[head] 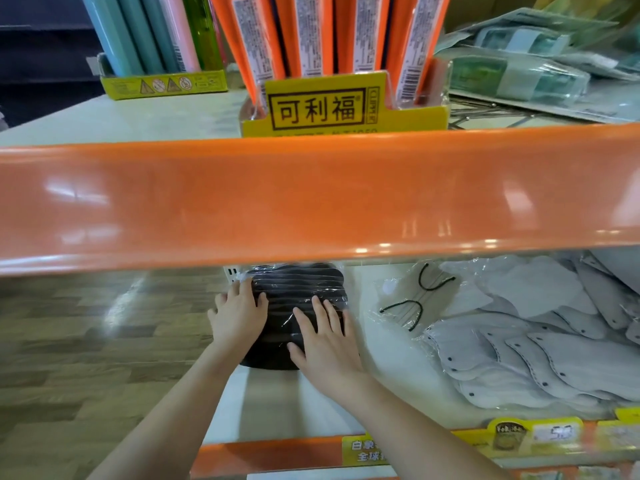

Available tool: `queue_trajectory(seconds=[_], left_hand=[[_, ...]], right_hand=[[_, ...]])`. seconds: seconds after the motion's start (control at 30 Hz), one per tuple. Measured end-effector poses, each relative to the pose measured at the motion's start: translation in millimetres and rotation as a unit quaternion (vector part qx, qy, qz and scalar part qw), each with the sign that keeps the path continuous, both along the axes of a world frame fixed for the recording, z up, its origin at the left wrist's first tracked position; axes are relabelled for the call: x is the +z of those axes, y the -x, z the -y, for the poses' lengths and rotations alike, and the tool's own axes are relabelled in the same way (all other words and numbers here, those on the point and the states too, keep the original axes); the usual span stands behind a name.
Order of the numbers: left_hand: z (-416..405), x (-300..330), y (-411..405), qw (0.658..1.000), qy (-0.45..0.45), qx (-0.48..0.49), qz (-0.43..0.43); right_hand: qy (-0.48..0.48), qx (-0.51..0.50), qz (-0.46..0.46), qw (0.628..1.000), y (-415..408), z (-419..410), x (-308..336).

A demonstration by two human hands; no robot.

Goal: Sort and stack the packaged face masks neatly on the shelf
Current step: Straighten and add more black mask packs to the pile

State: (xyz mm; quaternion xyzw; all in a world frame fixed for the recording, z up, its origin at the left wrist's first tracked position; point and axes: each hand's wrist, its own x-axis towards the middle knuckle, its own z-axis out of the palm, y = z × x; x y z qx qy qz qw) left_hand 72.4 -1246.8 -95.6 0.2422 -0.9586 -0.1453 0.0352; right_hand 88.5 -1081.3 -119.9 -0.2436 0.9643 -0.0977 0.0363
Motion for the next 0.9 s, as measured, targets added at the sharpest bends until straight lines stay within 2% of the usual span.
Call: queue_trajectory(seconds=[0.1, 0.2, 0.37, 0.5, 0.63, 0.77, 0.9], left_hand=[[-10, -8, -9, 0.99, 0.128, -0.045, -0.044], [-27, -13, -19, 0.98, 0.149, -0.082, -0.102], [-66, -3, -34, 0.974, 0.118, -0.134, -0.142], [-96, 5, -39, 0.97, 0.085, -0.136, -0.185], [-138, 9, -39, 0.957, 0.072, -0.178, -0.218], [-192, 8, -34, 0.953, 0.038, -0.216, -0.21], [-243, 9, -32, 0.941, 0.043, -0.268, -0.202]], right_hand=[[0.01, 0.009, 0.012, 1.0, -1, -2, 8], [0.047, 0.008, 0.015, 0.999, 0, -7, 19], [0.122, 0.003, 0.0, 0.993, 6, -30, 37], [0.128, -0.002, -0.028, 0.991, 3, -70, 42], [0.11, -0.015, -0.043, 0.993, -1, -119, 38], [0.138, -0.075, -0.09, 0.983, -7, -165, 36], [0.144, -0.095, -0.11, 0.979, -17, -215, 38]])
